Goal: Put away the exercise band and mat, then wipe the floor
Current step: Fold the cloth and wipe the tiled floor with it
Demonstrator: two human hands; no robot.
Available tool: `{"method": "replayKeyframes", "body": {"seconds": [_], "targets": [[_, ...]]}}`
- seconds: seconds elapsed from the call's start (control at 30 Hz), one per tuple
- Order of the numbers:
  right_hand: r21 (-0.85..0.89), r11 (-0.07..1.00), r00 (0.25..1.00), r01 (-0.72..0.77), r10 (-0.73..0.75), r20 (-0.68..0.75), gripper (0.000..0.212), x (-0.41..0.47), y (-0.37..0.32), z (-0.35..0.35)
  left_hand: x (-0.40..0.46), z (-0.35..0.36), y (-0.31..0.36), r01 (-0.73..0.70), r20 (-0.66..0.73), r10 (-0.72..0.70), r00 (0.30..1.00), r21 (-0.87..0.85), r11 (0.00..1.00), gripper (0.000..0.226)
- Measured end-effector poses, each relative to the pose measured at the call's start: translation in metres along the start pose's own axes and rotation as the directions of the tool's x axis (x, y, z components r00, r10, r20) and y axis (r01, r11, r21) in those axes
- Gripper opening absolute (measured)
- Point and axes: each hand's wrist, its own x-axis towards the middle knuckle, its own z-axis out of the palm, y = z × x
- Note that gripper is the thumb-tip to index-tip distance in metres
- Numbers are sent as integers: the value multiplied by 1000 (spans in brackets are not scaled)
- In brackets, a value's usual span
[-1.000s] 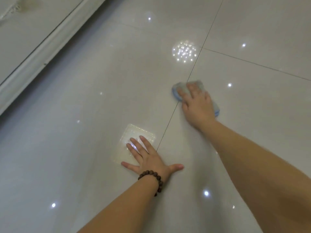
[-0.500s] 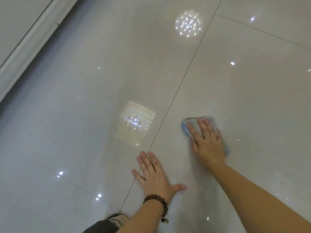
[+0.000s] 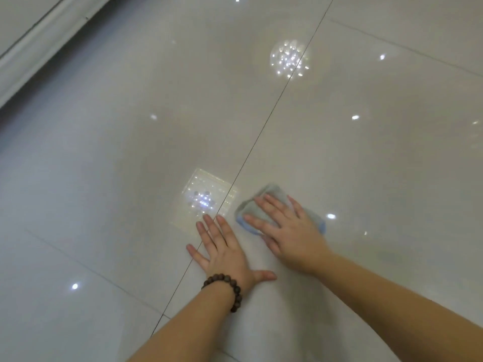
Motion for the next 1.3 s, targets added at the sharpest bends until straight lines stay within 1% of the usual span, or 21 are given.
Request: {"method": "replayKeyframes", "body": {"seconds": [0.1,0.17,0.23,0.3,0.4,0.5,0.57,0.6,0.67,0.73,0.77,0.8,0.83,0.93,0.97,1.03,1.07,1.13,1.2,1.27,1.3], "targets": [[-37,998,997,52,-49,67,47,-3,27,-7,-1,-1,-1,5,0,-5,1000,18,1000,165],[-33,980,980,-197,196,-45,48,48,66,-19,0,1,-1,9,-11,-8,1000,20,1000,166],[33,878,875,-478,479,-75,50,102,93,-34,1,3,0,-2,-25,3,1000,28,1000,166],[92,815,811,-572,579,-86,51,126,77,-28,1,4,-2,-6,-38,7,999,18,1000,167],[40,946,935,-321,323,-147,53,82,-6,4,0,3,-1,-11,-38,12,999,22,1000,166],[27,995,993,-92,94,-70,51,20,-52,16,-2,0,-2,4,-31,-2,1000,49,999,164],[-31,998,995,-59,56,-80,49,12,-21,10,-3,0,-1,-12,-21,13,1000,45,999,165],[-51,988,984,-143,136,-118,49,8,1,6,-3,1,-1,-15,-25,16,1000,39,999,166],[-13,874,855,-485,471,-218,50,-3,49,-2,-3,2,-2,-12,-40,14,999,40,999,167],[117,605,558,-788,781,-279,51,-16,70,-7,-2,3,-1,-13,-44,15,999,44,999,166],[177,471,412,-864,864,-290,52,-10,65,-7,-2,3,0,-11,-53,14,998,51,999,166],[212,402,338,-891,898,-282,54,1,50,-6,-3,3,0,-6,-61,10,998,54,998,166],[225,432,366,-873,887,-281,55,14,29,-3,-4,3,0,-2,-62,5,998,54,999,166],[82,828,799,-555,558,-224,56,25,-28,13,-5,4,0,-7,-72,12,997,63,998,165],[35,905,888,-424,423,-183,54,17,-29,15,-4,4,-2,-5,-77,10,997,67,998,165],[3,939,924,-344,339,-174,52,-14,6,10,-3,5,-2,2,-84,4,996,73,997,166],[-2,910,891,-415,405,-207,51,-36,25,7,-4,6,-2,6,-85,1,996,78,997,166],[16,764,728,-645,621,-292,52,-86,60,-1,-5,5,-1,9,-87,-2,996,85,996,166],[101,559,505,-823,801,-320,53,-125,77,-9,-5,5,0,6,-86,1,996,88,996,166],[245,292,219,-925,933,-285,55,-119,66,-6,-4,6,-1,0,-96,7,995,75,997,166],[298,241,160,-924,948,-274,56,-102,51,-3,-4,7,-2,-3,-104,11,994,72,997,166]]}}
